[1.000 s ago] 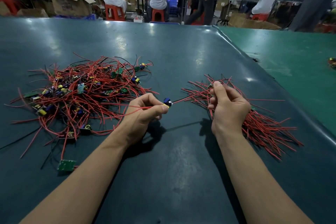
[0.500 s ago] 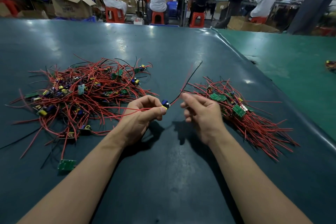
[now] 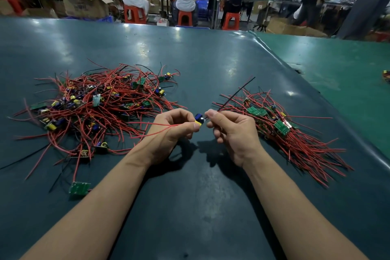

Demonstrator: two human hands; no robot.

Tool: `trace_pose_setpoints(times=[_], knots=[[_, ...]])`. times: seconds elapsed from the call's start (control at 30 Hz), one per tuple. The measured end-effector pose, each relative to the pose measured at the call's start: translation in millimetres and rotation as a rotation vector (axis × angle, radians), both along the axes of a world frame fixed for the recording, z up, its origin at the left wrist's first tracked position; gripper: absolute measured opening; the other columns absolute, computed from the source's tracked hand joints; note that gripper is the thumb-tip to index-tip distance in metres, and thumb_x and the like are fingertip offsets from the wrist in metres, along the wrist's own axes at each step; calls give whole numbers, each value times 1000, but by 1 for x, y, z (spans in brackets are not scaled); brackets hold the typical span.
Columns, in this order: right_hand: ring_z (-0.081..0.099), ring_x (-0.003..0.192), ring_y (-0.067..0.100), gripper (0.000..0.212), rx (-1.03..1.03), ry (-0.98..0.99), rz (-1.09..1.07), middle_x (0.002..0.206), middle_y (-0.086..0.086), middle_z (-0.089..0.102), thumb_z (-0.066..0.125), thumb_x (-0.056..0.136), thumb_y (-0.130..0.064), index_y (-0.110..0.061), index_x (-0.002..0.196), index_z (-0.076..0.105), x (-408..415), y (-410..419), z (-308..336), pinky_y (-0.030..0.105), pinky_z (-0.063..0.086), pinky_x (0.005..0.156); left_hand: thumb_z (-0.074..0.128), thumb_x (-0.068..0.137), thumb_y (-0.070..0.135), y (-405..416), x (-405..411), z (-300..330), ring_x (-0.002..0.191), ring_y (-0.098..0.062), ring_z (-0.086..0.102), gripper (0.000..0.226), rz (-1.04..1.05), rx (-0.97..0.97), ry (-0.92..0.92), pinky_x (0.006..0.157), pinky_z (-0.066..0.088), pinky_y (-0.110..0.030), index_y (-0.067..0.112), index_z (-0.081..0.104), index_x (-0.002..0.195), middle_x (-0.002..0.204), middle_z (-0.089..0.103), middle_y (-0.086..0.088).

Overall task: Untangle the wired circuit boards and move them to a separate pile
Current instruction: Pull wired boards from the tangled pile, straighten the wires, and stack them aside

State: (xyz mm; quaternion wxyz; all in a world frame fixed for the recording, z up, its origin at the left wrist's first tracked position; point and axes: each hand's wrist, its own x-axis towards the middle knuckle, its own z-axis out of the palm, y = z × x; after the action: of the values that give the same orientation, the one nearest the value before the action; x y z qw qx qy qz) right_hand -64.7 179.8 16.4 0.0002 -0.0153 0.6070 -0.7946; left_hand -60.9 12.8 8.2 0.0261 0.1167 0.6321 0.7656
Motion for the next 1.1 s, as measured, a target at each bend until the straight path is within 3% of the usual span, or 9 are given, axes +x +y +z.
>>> trace_pose_setpoints(times=[0.23, 0.37, 0.47, 0.6, 0.7, 0.8, 0.87, 1.0, 1.1], knots=[[45, 40, 3, 17, -192, 37, -416, 56, 0, 63, 71, 88, -9, -6, 72, 69, -14, 21, 8, 14, 32, 35, 54, 65, 1, 0, 2, 4, 45, -7, 33, 13, -12, 184, -88, 58, 31, -26, 9, 47, 72, 51, 44, 4], [45, 39, 6, 19, -204, 100, -526, 53, -2, 61, 68, 91, -11, -6, 73, 68, -15, 23, 8, 17, 34, 35, 50, 63, 1, 0, 2, 6, 44, -9, 31, 13, 16, 244, -88, 56, 33, -25, 9, 44, 71, 53, 35, 1], [46, 39, 8, 22, -169, 66, -579, 52, -2, 57, 66, 93, -14, -8, 71, 64, -16, 28, 7, 17, 33, 35, 53, 68, 2, -3, 1, 8, 48, -11, 35, 14, 96, 327, -79, 57, 32, -27, 11, 45, 75, 54, 43, 1], [51, 40, 10, 20, 138, 112, -509, 55, -1, 57, 65, 93, -16, -10, 75, 61, -12, 20, 1, 22, 41, 38, 54, 86, -8, -5, -2, 7, 58, -14, 46, 25, 217, 323, -85, 63, 39, -27, 17, 53, 86, 67, 61, 0], [58, 59, 13, 3, 560, 394, -579, 74, -1, 63, 67, 91, -19, -16, 90, 68, -5, 7, -2, 27, 50, 60, 56, 87, -8, -3, -3, 6, 60, -13, 48, 25, 250, 340, -81, 59, 42, -23, 16, 55, 87, 71, 62, 0], [55, 67, 14, 29, 765, 661, -429, 94, 7, 60, 72, 87, -12, -10, 116, 69, 1, 0, -5, 17, 46, 67, 66, 82, -1, -1, -2, 2, 65, -9, 59, 16, 282, 252, -5, 58, 48, -18, 12, 61, 89, 75, 67, 1], [59, 78, 16, 42, 817, 731, -228, 103, 9, 60, 74, 86, -15, -6, 125, 65, 5, -9, -8, 19, 49, 74, 71, 77, 5, 1, 0, 0, 70, -10, 63, 15, 267, 144, 81, 63, 52, -19, 10, 65, 90, 78, 71, 2], [66, 102, 18, 32, 777, 813, -147, 113, 9, 71, 72, 87, -14, -2, 116, 70, 2, -13, -11, 26, 51, 92, 68, 83, -6, 2, 5, -2, 80, -10, 66, 22, 253, -77, 255, 77, 53, -21, 11, 71, 96, 86, 73, 0], [71, 94, 20, 22, 574, 697, -190, 105, 8, 74, 69, 89, -10, -8, 111, 72, 1, -11, -10, 38, 58, 81, 70, 83, -6, 2, 8, -1, 77, -19, 59, 35, 231, -249, 385, 73, 49, -25, 16, 70, 110, 97, 67, -11]])
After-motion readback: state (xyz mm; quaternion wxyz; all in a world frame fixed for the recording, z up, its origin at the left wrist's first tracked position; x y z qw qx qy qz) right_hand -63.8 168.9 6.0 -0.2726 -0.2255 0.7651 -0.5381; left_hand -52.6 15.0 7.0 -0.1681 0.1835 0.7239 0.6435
